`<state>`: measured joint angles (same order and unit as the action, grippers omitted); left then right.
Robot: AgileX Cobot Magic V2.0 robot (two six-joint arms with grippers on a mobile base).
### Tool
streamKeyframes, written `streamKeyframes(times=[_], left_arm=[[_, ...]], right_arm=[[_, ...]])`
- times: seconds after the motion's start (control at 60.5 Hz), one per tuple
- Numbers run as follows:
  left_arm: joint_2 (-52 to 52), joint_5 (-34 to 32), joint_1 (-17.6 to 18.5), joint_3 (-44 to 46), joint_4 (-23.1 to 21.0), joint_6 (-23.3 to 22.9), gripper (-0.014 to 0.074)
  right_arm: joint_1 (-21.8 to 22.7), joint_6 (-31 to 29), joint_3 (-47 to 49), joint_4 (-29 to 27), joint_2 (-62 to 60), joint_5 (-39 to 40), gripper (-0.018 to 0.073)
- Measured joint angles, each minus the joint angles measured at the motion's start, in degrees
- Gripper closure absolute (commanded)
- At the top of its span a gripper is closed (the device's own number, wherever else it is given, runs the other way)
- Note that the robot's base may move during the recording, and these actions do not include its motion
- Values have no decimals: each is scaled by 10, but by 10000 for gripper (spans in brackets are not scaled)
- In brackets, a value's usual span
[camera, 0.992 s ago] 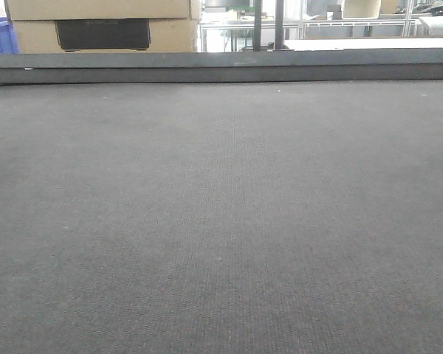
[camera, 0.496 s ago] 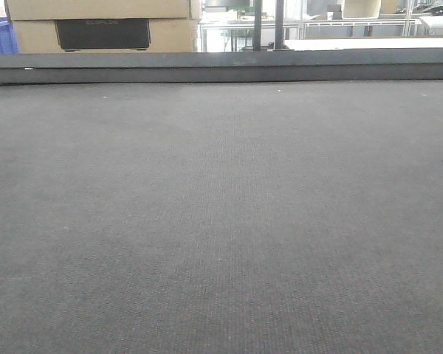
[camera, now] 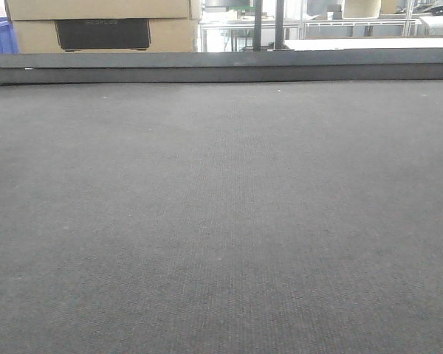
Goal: Place cylindrical capacitor in blue bin on shelf
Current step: 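Lift both held cylinders off the table with both grippers, then drive the base past the red table to the shelf of blue bins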
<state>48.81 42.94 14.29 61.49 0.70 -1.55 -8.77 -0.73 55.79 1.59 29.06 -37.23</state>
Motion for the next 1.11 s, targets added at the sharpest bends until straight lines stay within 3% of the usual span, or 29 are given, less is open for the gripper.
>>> streamKeyframes(times=[1.108], left_arm=[[0,1,0,0,0,0,707]], right_arm=[[0,-1,0,0,0,0,659]])
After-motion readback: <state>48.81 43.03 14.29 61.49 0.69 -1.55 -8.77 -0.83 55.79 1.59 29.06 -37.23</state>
